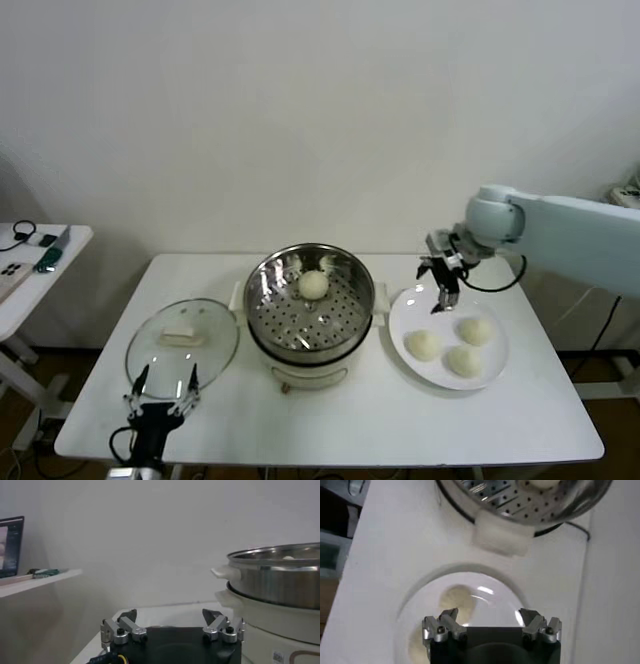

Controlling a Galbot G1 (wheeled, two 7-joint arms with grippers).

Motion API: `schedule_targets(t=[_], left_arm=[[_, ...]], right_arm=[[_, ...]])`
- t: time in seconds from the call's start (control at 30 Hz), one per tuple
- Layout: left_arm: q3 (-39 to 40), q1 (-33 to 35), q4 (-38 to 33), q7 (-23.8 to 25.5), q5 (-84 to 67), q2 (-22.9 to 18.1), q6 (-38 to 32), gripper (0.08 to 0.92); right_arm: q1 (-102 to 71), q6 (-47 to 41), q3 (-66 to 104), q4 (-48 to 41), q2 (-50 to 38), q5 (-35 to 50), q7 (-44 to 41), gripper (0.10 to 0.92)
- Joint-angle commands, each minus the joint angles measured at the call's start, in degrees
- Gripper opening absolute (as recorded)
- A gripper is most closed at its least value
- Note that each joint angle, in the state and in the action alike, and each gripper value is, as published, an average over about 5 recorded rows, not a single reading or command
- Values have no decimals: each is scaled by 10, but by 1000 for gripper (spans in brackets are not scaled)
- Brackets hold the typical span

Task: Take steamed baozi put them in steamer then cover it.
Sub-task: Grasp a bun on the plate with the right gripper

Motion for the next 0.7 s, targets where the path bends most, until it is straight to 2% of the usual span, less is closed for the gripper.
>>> schedule_targets(t=[0.03,0.7], left_arm=[[-1,3,0,-1,0,-1,-1,823],[-8,-1,18,-3,-1,-4,-2,823]], right_arm=[[-128,-26,51,-46,-8,-12,-9,823],[-196,-5,105,-163,64,-52,-16,823]])
